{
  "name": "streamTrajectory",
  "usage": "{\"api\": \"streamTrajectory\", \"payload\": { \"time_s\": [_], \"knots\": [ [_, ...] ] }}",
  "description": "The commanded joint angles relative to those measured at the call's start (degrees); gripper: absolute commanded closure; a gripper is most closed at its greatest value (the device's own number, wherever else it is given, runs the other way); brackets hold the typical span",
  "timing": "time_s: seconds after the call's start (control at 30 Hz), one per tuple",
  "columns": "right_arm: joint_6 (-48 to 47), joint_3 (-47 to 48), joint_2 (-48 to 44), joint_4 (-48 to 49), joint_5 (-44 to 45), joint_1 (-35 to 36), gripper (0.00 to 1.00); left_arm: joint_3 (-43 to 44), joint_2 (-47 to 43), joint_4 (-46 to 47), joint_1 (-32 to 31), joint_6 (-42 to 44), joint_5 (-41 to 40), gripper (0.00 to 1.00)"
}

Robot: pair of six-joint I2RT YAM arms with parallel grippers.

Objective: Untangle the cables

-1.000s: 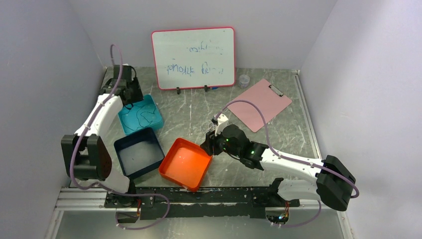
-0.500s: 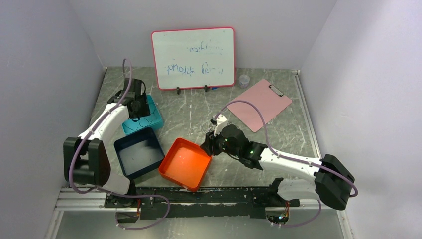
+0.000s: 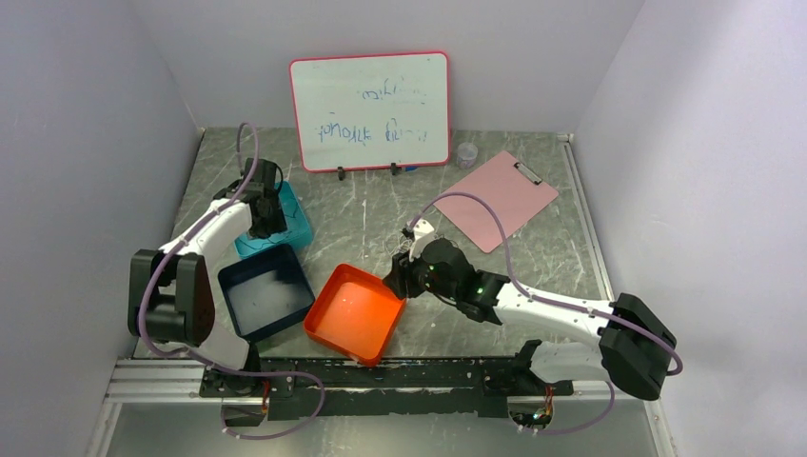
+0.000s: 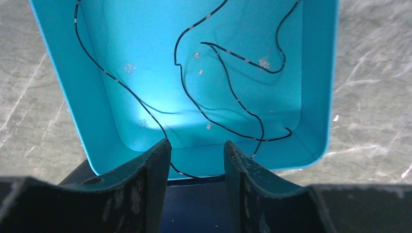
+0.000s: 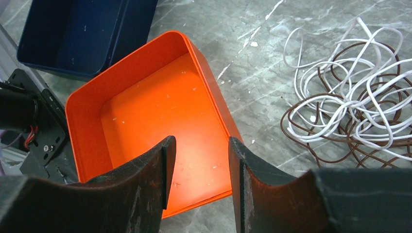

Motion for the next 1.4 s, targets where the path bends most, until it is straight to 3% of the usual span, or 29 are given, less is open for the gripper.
{"api": "streamTrajectory", "payload": {
  "time_s": [0.0,0.37,0.63,0.77,1.1,1.37],
  "knots": [
    [-0.1,1.1,0.9,0.3,-0.1,-0.1,0.53,-0.9,1.2,0.3,0.2,-0.8,-3.7,0.52],
    [0.2,1.1,1.2,0.7,-0.6,-0.1,0.52,0.7,4.5,-0.2,0.2,-1.5,-7.5,0.63],
    [0.4,0.5,0.7,0.6,-0.8,-0.1,0.53,1.2,7.9,0.8,0.2,-2.3,-9.2,0.87],
    [0.2,0.4,0.5,0.3,-0.4,-0.1,0.52,1.4,9.2,1.0,0.2,-2.6,-10.3,0.93],
    [0.1,0.5,0.7,0.1,-0.6,-0.1,0.52,3.7,12.8,1.0,1.0,-3.1,-16.1,0.93],
    [-0.1,1.0,1.4,0.0,-0.5,-0.2,0.52,7.1,13.9,3.6,4.0,-1.3,-15.8,0.93]
  ]
}}
